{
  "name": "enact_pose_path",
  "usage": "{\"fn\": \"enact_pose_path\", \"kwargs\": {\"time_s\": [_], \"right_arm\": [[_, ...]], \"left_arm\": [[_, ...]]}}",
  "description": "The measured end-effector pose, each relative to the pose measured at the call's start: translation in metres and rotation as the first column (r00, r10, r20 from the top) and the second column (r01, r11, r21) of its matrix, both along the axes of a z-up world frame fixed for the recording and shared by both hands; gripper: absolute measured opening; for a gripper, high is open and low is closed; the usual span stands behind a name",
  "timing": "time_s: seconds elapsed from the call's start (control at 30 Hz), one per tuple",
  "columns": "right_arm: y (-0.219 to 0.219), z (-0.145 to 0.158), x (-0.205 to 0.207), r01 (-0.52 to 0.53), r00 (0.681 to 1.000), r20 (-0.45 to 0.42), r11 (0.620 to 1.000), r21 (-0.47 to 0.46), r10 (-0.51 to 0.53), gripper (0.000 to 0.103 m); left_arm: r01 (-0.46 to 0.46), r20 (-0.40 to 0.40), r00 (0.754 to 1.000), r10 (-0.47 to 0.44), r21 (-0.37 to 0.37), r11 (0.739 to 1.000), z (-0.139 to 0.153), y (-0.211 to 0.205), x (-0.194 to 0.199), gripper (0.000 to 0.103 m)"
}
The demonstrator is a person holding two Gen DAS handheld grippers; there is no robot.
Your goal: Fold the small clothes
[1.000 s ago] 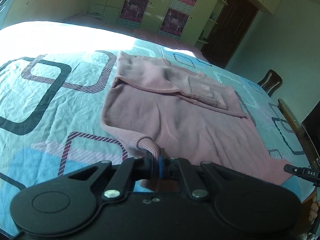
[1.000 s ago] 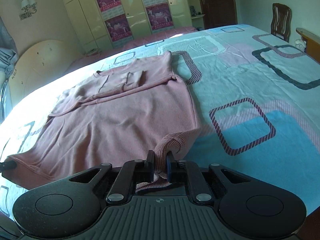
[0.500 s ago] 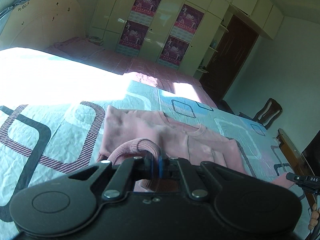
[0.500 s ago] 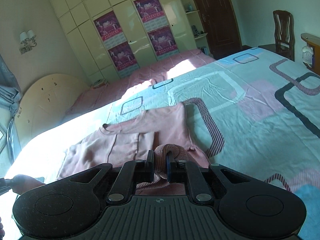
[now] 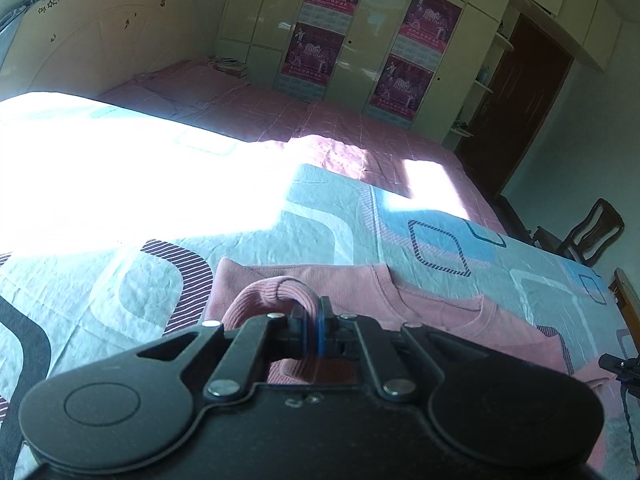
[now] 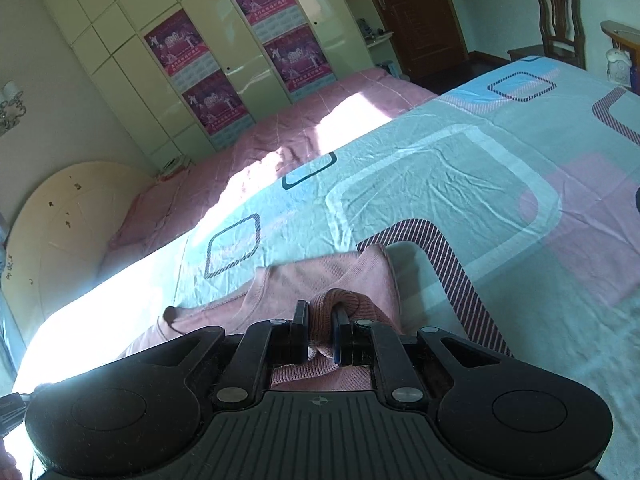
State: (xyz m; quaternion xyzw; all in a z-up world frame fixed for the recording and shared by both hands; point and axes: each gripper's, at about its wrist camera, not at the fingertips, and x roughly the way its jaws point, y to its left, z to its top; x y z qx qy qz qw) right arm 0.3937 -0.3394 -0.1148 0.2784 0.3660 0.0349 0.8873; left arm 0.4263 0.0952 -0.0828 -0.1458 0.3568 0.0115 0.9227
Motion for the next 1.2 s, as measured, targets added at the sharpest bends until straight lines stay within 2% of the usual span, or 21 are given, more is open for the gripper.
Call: {"fn": "enact_pose_path", "kwargs": {"time_s": [0.17,0.23,0.3,0.37,0.43,0.47,0.5,0.53,0.57,0.6,0.7,0.8,0.9,0.97,1.1,1.13,1.17,1.2], "right_arm": [[-0.001,-0.027,0.038,0.003,0.998,-0.057,1.0,0.0,-0.003,0.01],[-0.003,-0.039,0.049,0.006,0.996,-0.085,1.0,0.006,-0.006,0.011],[-0.007,-0.05,0.054,0.008,0.993,-0.116,1.0,0.025,-0.005,0.011],[-0.01,-0.056,0.058,0.005,0.991,-0.132,0.999,0.043,0.001,0.011],[-0.016,-0.053,0.056,-0.012,0.993,-0.117,0.998,0.057,0.019,0.013],[-0.018,-0.05,0.055,-0.017,0.994,-0.106,0.998,0.062,0.024,0.017],[-0.022,-0.045,0.053,-0.021,0.997,-0.078,0.998,0.065,0.026,0.034],[-0.025,-0.04,0.051,-0.016,0.998,-0.057,0.999,0.05,0.018,0.068],[-0.027,-0.035,0.048,-0.004,1.0,-0.03,1.0,0.022,0.004,0.077],[-0.029,-0.028,0.046,-0.015,1.0,0.007,1.0,-0.008,0.015,0.079],[-0.03,-0.023,0.049,-0.078,0.996,0.039,0.996,-0.038,0.08,0.079],[-0.017,-0.028,0.057,-0.165,0.985,0.034,0.981,-0.097,0.169,0.079],[-0.004,-0.036,0.063,-0.217,0.974,0.028,0.966,-0.138,0.223,0.079],[0.001,-0.045,0.071,-0.237,0.97,0.023,0.961,-0.144,0.243,0.079],[0.007,-0.056,0.083,-0.26,0.965,-0.005,0.951,-0.167,0.263,0.079],[0.009,-0.058,0.085,-0.269,0.963,-0.011,0.948,-0.171,0.271,0.077],[0.011,-0.061,0.087,-0.285,0.958,-0.02,0.942,-0.178,0.286,0.07],[0.013,-0.063,0.089,-0.301,0.953,-0.033,0.936,-0.182,0.3,0.053]], "left_arm": [[-0.001,-0.074,0.997,0.007,0.078,0.997,-0.025,-0.007,0.035,0.006],[-0.012,-0.099,0.995,0.023,0.113,0.993,-0.034,-0.008,0.043,0.013],[-0.009,-0.125,0.992,0.027,0.141,0.99,-0.042,-0.007,0.049,0.023],[-0.01,-0.133,0.991,0.029,0.138,0.99,-0.045,-0.002,0.05,0.052],[-0.014,-0.102,0.994,0.026,0.119,0.993,-0.04,0.006,0.042,0.065],[-0.01,-0.091,0.996,0.021,0.118,0.993,-0.038,0.009,0.04,0.069],[-0.001,-0.082,0.997,0.01,0.116,0.993,-0.035,0.014,0.036,0.069],[0.003,-0.077,0.997,0.006,0.116,0.993,-0.033,0.017,0.034,0.07],[0.011,-0.071,0.997,-0.003,0.119,0.993,-0.032,0.019,0.032,0.07],[0.028,-0.066,0.998,-0.019,0.132,0.991,-0.03,0.021,0.033,0.07],[0.084,-0.067,0.995,-0.073,0.169,0.982,-0.033,0.017,0.04,0.07],[0.136,-0.044,0.99,-0.132,0.134,0.982,-0.032,0.016,0.043,0.07],[0.123,0.004,0.992,-0.124,0.104,0.987,-0.023,0.024,0.039,0.07],[0.124,0.023,0.992,-0.126,0.084,0.989,-0.018,0.028,0.038,0.076],[0.184,-0.043,0.983,-0.179,0.158,0.97,-0.032,0.02,0.052,0.075],[0.196,-0.055,0.98,-0.189,0.152,0.969,-0.039,0.018,0.057,0.073],[0.203,-0.062,0.979,-0.196,0.144,0.968,-0.043,0.016,0.061,0.069],[0.213,-0.073,0.976,-0.205,0.137,0.967,-0.049,0.014,0.067,0.066]]}}
